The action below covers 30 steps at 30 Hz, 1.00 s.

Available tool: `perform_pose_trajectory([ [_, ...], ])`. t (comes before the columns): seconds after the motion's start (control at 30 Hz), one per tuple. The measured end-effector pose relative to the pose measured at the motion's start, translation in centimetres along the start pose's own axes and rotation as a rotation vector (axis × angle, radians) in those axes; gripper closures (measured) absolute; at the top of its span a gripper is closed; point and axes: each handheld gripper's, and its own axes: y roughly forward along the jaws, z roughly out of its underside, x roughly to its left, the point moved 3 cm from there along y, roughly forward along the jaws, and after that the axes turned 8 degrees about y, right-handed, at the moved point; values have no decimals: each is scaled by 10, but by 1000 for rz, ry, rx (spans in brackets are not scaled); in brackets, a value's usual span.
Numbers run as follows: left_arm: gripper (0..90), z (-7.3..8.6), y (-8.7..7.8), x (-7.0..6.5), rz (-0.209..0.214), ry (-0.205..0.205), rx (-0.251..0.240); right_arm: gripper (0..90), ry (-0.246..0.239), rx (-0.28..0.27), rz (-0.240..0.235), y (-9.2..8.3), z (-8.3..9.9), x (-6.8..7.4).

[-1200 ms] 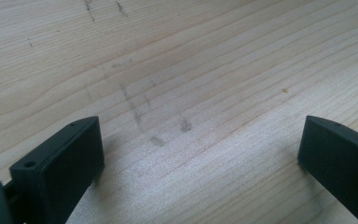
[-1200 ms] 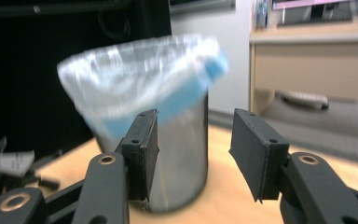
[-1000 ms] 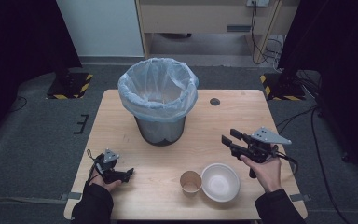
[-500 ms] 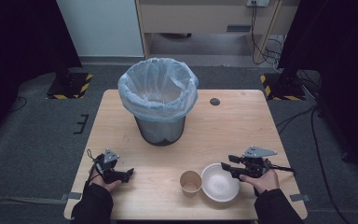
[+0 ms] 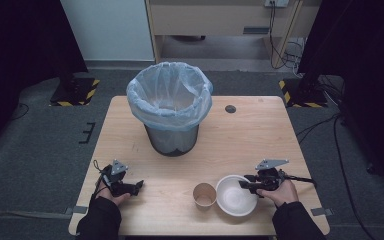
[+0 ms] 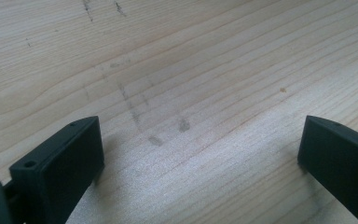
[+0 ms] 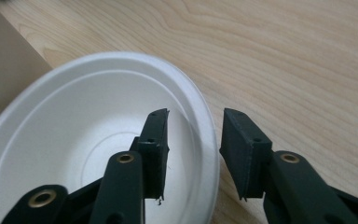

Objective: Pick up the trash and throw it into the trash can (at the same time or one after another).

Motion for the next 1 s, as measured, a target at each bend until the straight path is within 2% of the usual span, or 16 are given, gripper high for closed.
perform_pose_trajectory([
  [0.2,0,0,0,0,0,0,0,758,14,16,3,-1,0,-1],
  [0.3,0,0,0,0,0,-1,-1,784,17,20,1,-3,-1,0],
  [0.5,0,0,0,0,0,-1,-1,813,36,-23,2,-11,-8,0],
  [0.6,0,0,0,0,0,-1,-1,818,32,-55,17,-16,-11,-3],
  [0.67,0,0,0,0,0,-1,-1,821,46,-75,31,-19,-13,-5],
  [1.0,0,0,0,0,0,-1,-1,835,84,-261,110,-37,-26,-10],
])
